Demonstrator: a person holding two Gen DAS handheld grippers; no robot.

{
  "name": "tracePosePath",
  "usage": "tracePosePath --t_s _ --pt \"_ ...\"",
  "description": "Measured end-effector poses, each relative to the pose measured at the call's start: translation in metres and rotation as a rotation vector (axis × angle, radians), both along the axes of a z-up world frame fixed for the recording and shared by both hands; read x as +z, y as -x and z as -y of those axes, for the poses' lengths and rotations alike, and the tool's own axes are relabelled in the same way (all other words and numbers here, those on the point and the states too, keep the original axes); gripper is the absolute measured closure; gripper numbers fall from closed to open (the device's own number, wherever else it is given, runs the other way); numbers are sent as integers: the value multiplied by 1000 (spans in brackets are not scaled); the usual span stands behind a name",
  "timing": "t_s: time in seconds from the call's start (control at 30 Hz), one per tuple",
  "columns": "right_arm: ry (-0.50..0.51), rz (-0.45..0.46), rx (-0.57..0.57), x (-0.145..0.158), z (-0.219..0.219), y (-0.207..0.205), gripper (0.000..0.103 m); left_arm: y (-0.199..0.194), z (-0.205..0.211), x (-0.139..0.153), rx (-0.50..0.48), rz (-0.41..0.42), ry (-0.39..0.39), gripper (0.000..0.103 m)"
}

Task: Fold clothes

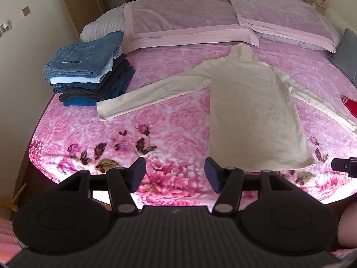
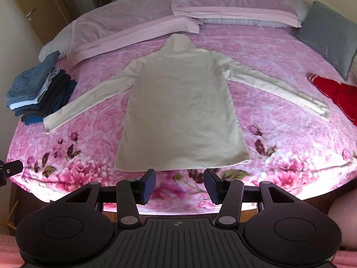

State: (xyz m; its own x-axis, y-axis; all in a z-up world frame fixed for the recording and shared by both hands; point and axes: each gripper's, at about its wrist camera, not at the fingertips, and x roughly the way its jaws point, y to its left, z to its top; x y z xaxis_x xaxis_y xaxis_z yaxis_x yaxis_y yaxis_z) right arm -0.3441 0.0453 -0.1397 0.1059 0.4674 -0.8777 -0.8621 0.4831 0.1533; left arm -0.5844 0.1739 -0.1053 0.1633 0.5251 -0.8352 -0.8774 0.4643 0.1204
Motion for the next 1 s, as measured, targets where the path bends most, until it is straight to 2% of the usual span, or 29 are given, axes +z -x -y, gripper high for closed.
tracePosePath --t_s 0.17,0.37,0.6,0.73,0.87,1.0 --pt "3 -6 26 -1 -7 -15 52 -14 -3 -1 30 -6 2 48" --pt "10 4 52 0 -17 -50 52 -50 -3 -5 71 8 2 47" --pt "35 3 90 -9 -25 -110 52 -88 -5 -20 200 118 32 46" --pt "40 -10 109 -20 -29 -141 52 -87 -12 -32 317 201 54 46" --pt "34 -34 124 -38 -34 -165 52 -77 -18 -46 419 228 87 46" --pt "2 -43 110 -52 -42 -177 52 -67 -27 -62 474 218 101 46"
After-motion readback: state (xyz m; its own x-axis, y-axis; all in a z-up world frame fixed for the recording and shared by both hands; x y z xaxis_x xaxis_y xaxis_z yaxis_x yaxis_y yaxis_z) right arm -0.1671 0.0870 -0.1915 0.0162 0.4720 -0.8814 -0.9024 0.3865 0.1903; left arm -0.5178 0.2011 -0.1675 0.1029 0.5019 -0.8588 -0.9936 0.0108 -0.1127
